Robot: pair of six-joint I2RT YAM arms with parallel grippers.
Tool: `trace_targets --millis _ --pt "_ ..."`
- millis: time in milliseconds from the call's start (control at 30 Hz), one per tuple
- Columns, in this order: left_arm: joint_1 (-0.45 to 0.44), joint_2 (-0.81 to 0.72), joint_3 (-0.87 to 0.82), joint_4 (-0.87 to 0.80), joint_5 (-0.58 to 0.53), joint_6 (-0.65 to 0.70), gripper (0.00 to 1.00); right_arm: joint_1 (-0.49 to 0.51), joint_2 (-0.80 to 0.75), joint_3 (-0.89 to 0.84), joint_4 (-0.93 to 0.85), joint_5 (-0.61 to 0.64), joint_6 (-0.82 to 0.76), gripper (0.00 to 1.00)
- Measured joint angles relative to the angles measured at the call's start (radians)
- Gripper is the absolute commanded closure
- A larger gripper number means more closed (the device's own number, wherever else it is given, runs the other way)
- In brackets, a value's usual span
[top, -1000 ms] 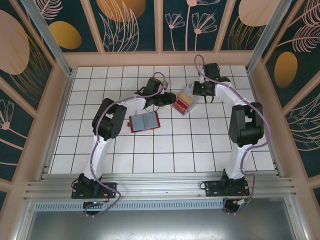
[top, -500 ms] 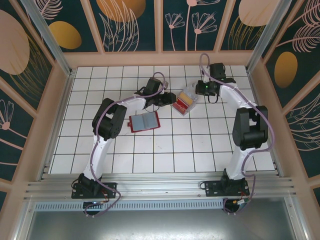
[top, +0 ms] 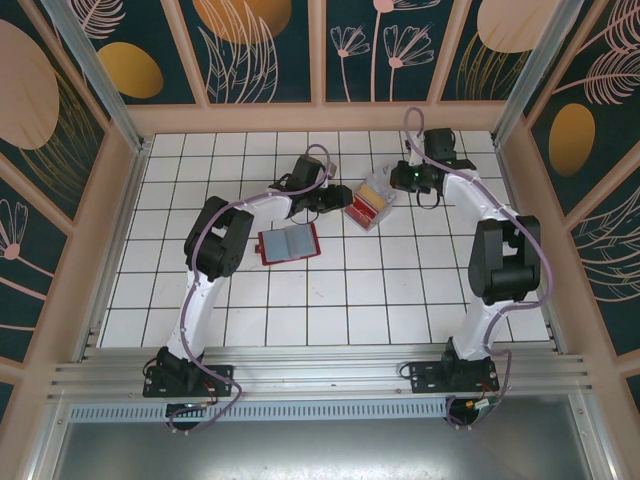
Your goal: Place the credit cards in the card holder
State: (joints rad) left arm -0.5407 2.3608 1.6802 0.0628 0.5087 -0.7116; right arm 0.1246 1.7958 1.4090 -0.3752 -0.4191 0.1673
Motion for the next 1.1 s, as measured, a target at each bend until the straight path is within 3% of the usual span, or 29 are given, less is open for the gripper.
trace_targets --millis 333,567,800,967,1100 --pt "-0.002 -0.111 -0.073 -0.027 -0.005 -0.002 0.43 -0.013 -0.088 -0.066 0.066 -0.138 0.053 1.00" --pt "0.009 -0.381 -0.228 -0.041 -0.101 0.037 0.50 0.014 -0.155 -0.183 0.119 -0.247 0.103 1.00" --pt "0.064 -0.663 -0.600 -0.061 -0.264 0.066 0.54 0.177 -0.149 -0.282 0.225 -0.311 0.177 1.00" --pt "0.124 -0.757 -0.846 -0.087 -0.341 0.065 0.72 0.322 -0.048 -0.284 0.315 -0.338 0.230 1.00" --pt "0.166 -0.797 -0.964 -0.102 -0.377 0.056 0.73 0.397 0.063 -0.272 0.347 -0.341 0.264 1.00"
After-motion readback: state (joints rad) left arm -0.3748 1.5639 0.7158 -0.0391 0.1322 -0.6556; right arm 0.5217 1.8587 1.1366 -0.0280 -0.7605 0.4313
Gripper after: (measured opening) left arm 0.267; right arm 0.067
